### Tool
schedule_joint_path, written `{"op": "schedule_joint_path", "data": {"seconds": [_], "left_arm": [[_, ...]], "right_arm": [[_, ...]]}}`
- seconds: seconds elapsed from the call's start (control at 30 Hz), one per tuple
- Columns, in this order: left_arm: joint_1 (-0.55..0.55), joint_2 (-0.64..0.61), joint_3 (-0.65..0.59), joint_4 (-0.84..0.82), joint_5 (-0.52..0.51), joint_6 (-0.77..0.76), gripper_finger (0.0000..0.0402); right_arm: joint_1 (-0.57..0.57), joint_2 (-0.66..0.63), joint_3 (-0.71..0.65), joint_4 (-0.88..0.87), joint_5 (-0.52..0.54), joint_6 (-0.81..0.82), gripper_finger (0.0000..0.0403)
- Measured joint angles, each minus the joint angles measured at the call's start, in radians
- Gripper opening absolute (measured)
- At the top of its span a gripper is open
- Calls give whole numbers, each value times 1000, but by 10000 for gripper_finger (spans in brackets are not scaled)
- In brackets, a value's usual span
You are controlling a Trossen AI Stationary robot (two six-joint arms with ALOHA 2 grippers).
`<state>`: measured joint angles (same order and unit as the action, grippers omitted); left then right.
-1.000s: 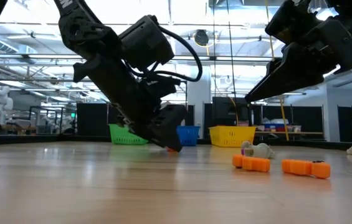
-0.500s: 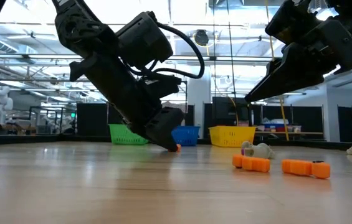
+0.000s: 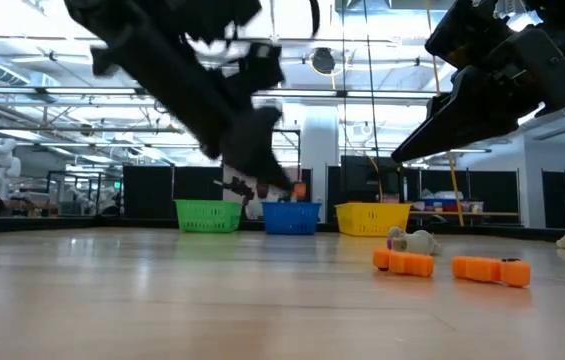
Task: Sort Halloween decoration
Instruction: Put the orange skeleton toy into the yellow bin
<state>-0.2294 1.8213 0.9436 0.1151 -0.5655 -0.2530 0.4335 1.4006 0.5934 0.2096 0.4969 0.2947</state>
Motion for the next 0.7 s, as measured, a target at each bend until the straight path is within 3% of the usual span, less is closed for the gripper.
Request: {"op": "schedule_joint_path", "data": {"seconds": [0.43, 0.7], "left_arm": [[-75, -152, 1, 24, -3, 298, 18], [-89, -173, 1, 44, -8, 360, 18]], "right_arm": [[0, 0, 0, 7, 4, 0, 210], [0, 0, 0, 62, 5, -45, 210]]}}
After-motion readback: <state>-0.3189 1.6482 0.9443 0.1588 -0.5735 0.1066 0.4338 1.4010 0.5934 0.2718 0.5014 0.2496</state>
